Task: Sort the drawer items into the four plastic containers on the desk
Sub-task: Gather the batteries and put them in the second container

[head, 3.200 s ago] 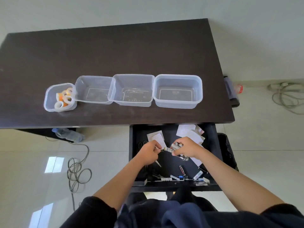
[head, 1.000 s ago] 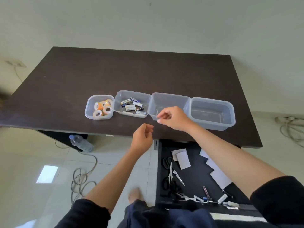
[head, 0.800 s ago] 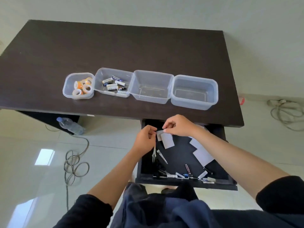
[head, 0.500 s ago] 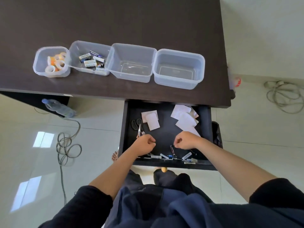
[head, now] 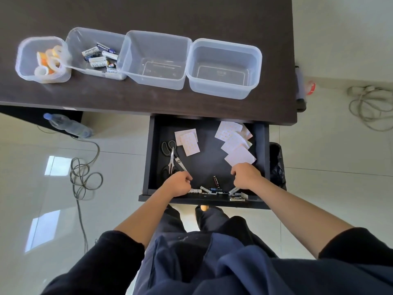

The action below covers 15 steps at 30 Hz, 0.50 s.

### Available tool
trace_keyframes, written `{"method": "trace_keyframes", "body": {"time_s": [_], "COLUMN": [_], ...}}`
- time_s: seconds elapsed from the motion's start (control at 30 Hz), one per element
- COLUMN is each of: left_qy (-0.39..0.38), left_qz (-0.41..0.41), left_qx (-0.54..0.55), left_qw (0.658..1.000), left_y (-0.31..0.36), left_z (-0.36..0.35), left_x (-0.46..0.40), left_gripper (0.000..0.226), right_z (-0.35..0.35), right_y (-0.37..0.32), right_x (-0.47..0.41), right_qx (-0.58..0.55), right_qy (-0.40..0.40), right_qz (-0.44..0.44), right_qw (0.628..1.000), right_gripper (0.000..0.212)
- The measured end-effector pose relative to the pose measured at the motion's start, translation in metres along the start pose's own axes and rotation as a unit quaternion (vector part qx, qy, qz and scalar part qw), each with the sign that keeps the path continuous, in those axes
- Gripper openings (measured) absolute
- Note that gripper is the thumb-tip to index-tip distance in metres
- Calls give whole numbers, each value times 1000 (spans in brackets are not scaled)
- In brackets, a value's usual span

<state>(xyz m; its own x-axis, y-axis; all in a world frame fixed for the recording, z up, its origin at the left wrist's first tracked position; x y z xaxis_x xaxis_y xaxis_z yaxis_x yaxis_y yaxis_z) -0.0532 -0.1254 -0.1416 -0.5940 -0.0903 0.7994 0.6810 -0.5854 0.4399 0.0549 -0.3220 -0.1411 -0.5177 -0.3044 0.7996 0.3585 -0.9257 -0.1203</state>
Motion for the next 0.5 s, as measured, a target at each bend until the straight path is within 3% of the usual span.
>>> {"method": "trace_keyframes", "body": {"time_s": [0.17,0.5], "left_qy": [24,20], "left_qz": [-5,3], "left_qx": [-7,24], "left_qw": [1000,1000], "left_y": [-3,-31], "left_z": [5,35], "left_x": [0,-2], "left_gripper": [36,33], "right_z": [-10,-32], "right_y": [9,-20], "right_x": [3,8], "right_qx": [-11,-148], "right_qy": [-27,-64], "right_qz": [28,76], "right_qw": [999,984], "right_gripper": [43,45]}}
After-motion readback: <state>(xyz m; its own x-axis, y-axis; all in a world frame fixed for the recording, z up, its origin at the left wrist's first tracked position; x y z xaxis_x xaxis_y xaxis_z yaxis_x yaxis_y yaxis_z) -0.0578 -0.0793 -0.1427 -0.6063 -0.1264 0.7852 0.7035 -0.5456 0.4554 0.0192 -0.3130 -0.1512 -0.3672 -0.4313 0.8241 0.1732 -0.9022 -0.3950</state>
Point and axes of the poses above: each hand's wrist, its own x-axis away from the middle knuckle, its own z-axis out of the back of the hand, y = z × x, the point moved 6 cm from there along -x, towards the middle knuckle, and after that the axes turned 4 degrees about x, right-handed, at the moved point
